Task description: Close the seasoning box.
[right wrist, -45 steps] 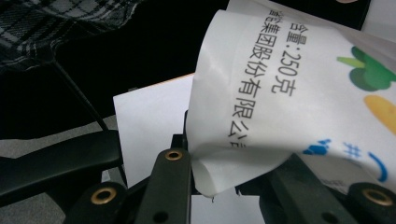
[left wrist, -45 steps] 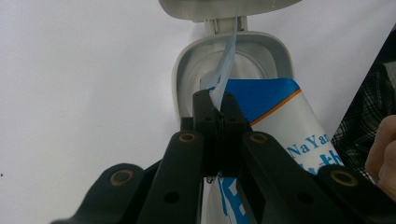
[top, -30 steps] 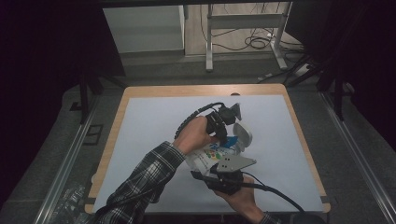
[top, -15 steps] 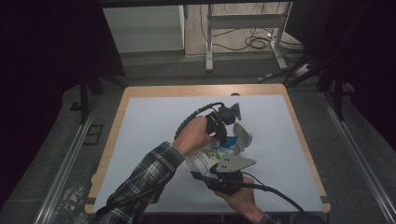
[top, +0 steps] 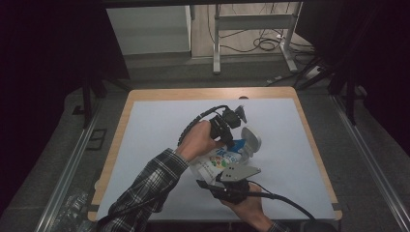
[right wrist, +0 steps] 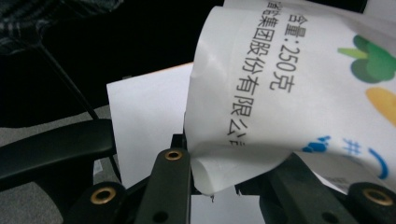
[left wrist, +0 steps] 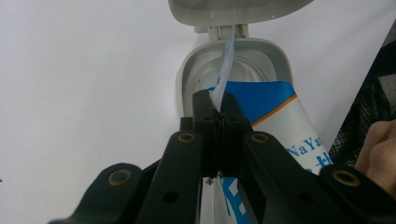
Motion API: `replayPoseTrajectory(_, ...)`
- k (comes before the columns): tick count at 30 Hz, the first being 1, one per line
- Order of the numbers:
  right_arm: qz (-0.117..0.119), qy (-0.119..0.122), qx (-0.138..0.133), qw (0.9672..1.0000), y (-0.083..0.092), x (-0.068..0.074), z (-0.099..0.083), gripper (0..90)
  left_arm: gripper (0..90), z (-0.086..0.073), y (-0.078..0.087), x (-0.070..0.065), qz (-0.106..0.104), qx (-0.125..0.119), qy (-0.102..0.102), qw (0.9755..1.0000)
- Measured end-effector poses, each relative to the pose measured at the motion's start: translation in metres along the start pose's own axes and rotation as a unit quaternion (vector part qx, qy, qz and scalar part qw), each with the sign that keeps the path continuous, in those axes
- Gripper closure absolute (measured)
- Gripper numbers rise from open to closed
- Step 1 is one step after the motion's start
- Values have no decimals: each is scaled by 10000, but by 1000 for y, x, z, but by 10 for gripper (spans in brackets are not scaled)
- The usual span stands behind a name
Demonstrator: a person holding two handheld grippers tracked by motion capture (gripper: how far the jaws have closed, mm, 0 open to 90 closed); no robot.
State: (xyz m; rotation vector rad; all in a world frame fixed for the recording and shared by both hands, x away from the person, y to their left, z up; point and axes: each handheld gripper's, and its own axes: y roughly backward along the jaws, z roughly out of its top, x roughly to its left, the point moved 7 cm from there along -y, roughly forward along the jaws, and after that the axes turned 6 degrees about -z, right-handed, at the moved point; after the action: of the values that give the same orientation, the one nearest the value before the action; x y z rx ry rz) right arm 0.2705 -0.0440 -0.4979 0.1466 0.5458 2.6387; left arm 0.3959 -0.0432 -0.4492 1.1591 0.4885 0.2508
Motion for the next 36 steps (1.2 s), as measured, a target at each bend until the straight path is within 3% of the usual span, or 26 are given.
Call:
replayPoseTrajectory(15, -197, 313, 312, 9988, -10, 1, -16, 756, 888, -6, 8, -1, -74, -473, -62, 9988)
replayPoseTrajectory(36, -457, 415, 715, 9955, -18, -5, -31, 744, 889, -14, 22, -2, -156, -885, -93, 9959)
